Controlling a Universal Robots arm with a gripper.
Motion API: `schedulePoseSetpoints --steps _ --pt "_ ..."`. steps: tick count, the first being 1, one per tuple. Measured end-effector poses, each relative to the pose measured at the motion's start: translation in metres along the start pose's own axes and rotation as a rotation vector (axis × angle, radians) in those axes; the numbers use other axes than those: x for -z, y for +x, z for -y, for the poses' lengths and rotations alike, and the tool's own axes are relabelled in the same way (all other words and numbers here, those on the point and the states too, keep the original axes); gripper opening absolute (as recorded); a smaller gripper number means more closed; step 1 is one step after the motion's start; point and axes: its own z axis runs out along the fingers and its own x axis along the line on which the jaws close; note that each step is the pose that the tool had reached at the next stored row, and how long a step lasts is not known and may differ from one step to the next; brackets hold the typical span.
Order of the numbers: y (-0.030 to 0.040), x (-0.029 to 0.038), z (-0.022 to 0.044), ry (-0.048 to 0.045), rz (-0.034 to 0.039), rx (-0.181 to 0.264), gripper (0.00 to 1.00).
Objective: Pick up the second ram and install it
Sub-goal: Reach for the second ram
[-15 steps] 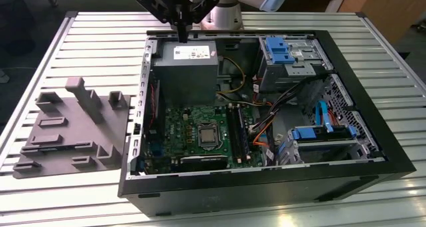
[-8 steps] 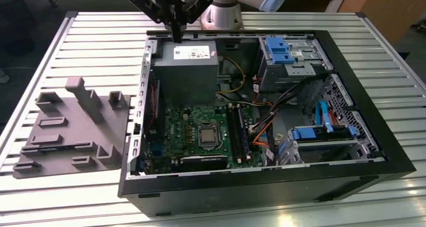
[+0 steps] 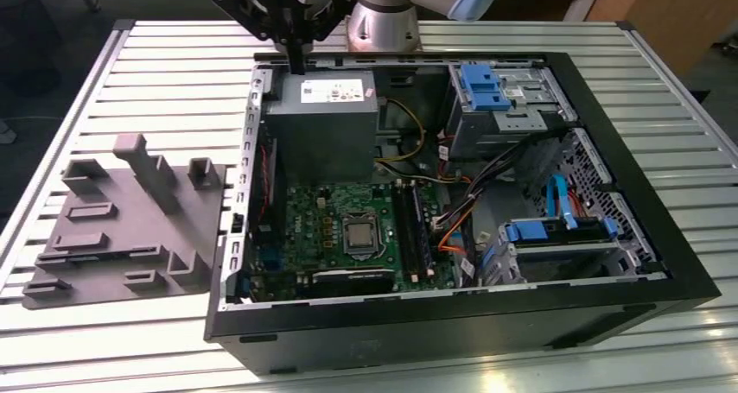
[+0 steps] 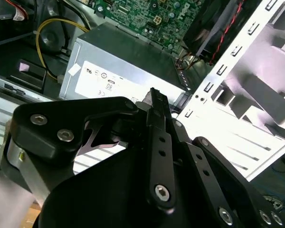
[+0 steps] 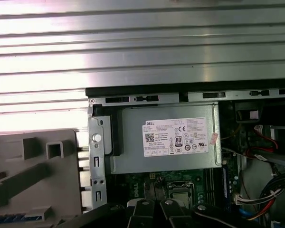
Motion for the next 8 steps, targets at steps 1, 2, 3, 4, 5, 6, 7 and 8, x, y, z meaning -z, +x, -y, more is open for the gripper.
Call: schedulePoseSetpoints --steps 1,2,3,4,5,6,7,8 --pt "0.0014 0.0001 0.0001 0.0001 0.0 0.0 0.11" --pt "0.0029 0.0001 0.0002 0.0001 -0.0001 0.0 0.11" --pt "0.0046 0.0001 0.0004 0.0 0.0 0.0 0.11" --pt "0.0062 0.0002 0.0005 0.0 0.0 0.0 0.11" --pt "0.0077 0.0002 0.0006 0.0001 -0.0001 0.0 0.11" --pt "0.0092 0.0003 0.0007 0.0001 -0.0001 0.0 0.11" --pt "0.0111 0.0003 0.0008 0.0001 -0.0001 0.0 0.11" --pt "0.0126 0.0003 0.001 0.0001 0.0 0.0 0.11"
